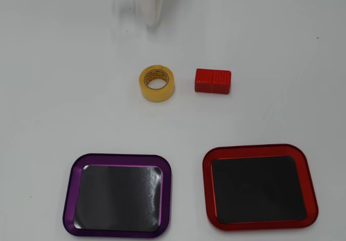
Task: Grasp a tape and put it in the right purple dish.
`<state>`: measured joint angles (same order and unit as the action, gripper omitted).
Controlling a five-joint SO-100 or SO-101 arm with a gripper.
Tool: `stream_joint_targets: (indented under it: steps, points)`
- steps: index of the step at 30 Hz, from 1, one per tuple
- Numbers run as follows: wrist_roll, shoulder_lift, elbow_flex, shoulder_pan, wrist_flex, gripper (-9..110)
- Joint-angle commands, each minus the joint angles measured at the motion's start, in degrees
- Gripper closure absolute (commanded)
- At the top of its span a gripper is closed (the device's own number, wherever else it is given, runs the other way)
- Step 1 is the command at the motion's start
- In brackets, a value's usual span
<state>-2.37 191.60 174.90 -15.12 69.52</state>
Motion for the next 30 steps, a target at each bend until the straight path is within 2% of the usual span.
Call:
stream_joint_targets:
  steps: [1,18,21,30]
  points:
    - [-0.2,4.9,-0.1,4.8,-0.4,102]
    - [-0.1,4.3,-0.7,5.4,-3.9,102]
    - [-0.3,3.1,-5.2,5.8,-3.8,102]
    - [-0.3,-19.3,-21.8,10.1,-5.9,102]
